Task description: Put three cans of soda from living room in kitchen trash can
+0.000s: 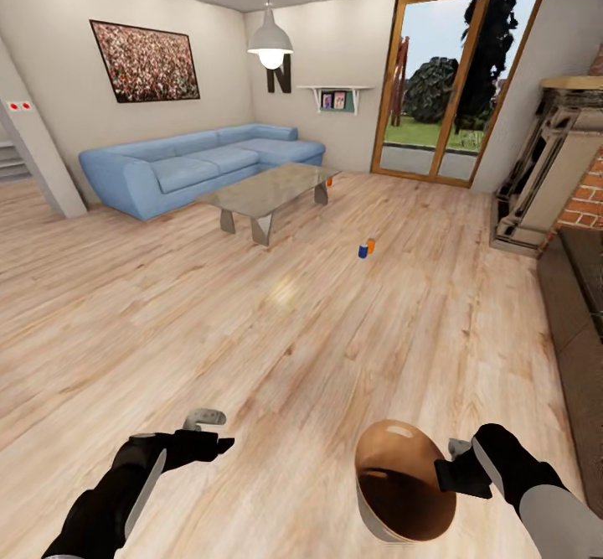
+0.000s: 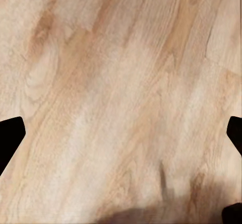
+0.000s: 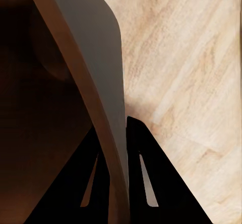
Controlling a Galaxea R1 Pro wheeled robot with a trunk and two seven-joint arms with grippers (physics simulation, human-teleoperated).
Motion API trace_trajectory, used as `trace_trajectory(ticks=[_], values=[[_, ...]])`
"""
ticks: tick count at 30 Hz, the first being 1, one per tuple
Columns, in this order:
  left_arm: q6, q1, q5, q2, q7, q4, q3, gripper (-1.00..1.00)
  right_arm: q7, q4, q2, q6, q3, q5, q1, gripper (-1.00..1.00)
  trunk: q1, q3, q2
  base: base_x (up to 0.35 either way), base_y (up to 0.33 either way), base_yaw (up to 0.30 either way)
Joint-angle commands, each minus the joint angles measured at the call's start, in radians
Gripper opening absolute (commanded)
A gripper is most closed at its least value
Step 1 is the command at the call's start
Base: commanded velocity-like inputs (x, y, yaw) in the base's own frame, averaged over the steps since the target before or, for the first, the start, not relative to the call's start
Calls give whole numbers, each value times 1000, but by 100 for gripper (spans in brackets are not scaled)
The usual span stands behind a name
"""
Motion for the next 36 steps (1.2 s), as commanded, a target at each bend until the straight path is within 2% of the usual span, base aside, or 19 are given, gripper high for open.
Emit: trace_trajectory(ticks=[1, 6, 21, 36], values=[[-4, 0, 1, 0, 0, 6, -2, 100, 7, 0, -1, 3, -2, -19, 0, -100, 0, 1, 0, 270, -85, -185], [-52, 0, 0, -1, 4, 18, -6, 100, 7, -1, -2, 3, -3, -20, 0, -100, 0, 7, 0, 257, -172, -185], [-107, 0, -2, -2, 1, 20, -5, 100, 5, -3, 2, 3, -2, -20, 0, -100, 0, 23, 0, 231, -210, -179], [-111, -1, 0, -2, 0, 21, -4, 100, 4, 0, 4, 4, 1, -18, 0, -100, 0, 25, 0, 291, 12, -16]])
